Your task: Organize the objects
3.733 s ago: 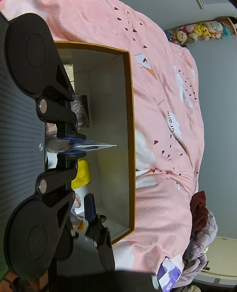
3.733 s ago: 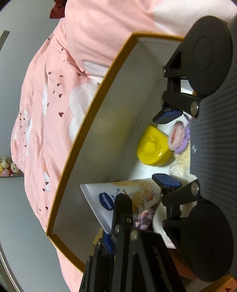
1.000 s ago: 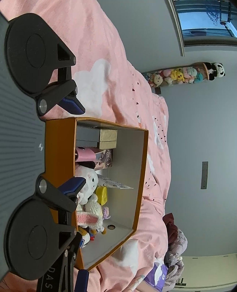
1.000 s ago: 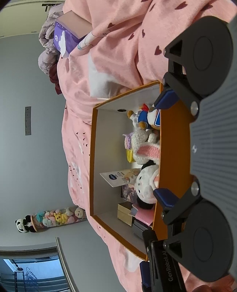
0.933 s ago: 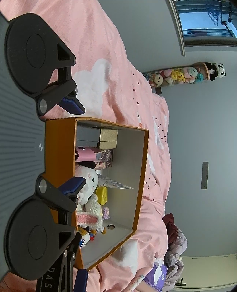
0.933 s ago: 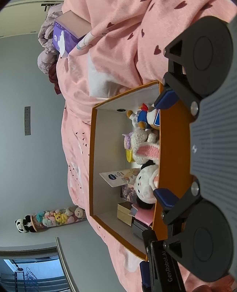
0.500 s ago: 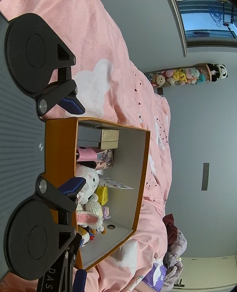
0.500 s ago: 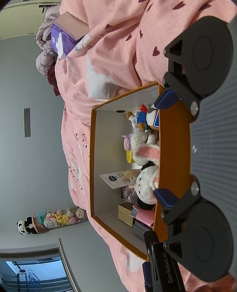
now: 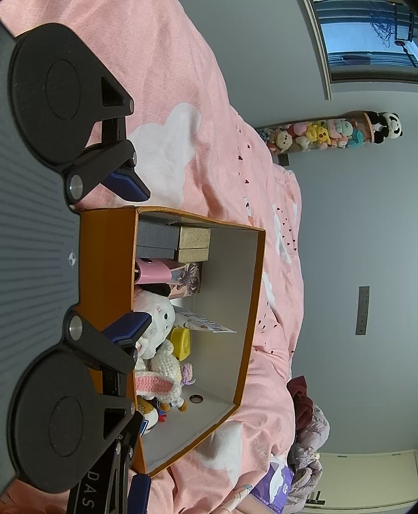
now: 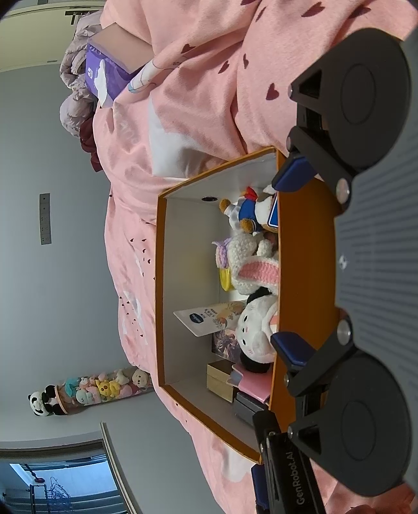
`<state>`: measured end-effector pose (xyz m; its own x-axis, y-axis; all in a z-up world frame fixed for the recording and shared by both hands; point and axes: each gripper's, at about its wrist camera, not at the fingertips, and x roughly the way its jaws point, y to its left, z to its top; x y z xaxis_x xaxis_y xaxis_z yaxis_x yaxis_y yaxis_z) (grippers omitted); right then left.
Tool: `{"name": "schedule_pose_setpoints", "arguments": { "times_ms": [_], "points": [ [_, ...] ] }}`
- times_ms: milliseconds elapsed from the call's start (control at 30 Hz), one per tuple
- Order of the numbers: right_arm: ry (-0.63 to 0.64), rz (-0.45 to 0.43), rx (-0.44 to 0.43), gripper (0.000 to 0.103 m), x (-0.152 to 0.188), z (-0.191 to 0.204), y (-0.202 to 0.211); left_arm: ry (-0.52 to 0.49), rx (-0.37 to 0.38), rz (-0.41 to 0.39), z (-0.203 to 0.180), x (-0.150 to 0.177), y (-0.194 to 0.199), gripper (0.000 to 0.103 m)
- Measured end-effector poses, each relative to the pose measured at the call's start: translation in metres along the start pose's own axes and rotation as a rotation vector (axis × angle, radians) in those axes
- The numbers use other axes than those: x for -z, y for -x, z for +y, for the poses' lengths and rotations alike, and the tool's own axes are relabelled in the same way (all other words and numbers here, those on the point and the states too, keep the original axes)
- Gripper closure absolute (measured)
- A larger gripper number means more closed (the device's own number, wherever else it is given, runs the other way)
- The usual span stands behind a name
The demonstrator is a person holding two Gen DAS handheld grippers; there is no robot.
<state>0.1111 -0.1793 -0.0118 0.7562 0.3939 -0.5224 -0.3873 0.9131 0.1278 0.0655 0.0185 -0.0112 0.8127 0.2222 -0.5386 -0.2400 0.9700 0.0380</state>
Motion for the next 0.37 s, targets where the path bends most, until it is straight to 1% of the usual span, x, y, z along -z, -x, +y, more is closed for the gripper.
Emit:
{"name": "schedule_pose_setpoints", "arguments": {
  "times_ms": [367],
  "points": [
    [-0.002, 0.002, 0.001, 0.009, 0.0003, -0.0003, -0.0004, -0.003, 0.001, 0.001, -0.0001, 0.0005, 0.0000, 0.013]
  ]
}}
